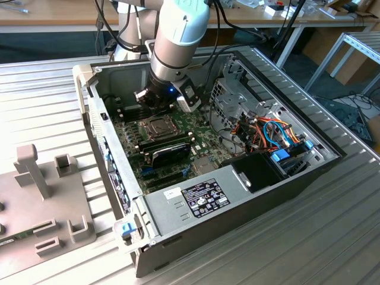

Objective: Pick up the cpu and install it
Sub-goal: 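Install the first cpu locking lever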

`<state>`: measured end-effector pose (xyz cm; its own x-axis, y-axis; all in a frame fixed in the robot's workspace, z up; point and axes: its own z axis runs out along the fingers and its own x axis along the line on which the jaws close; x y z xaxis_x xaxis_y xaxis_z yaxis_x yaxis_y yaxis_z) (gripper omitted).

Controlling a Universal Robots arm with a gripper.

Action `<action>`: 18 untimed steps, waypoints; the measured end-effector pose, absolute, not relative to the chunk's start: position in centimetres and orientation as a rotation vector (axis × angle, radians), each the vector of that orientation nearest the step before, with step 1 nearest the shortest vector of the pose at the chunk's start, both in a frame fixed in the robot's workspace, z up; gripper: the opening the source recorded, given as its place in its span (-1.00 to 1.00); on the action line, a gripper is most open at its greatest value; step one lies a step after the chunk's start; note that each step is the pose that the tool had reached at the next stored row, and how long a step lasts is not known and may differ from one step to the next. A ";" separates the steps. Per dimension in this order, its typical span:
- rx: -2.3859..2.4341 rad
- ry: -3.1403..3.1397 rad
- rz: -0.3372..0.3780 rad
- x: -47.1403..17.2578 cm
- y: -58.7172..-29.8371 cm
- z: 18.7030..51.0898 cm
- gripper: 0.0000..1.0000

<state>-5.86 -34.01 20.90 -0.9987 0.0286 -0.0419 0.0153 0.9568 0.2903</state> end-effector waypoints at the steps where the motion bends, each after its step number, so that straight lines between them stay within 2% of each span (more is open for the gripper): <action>1: 0.034 3.062 0.454 -5.9 -34.0 20.9 -0.79; 18: 0.034 3.062 0.454 -5.8 -34.1 20.5 -0.79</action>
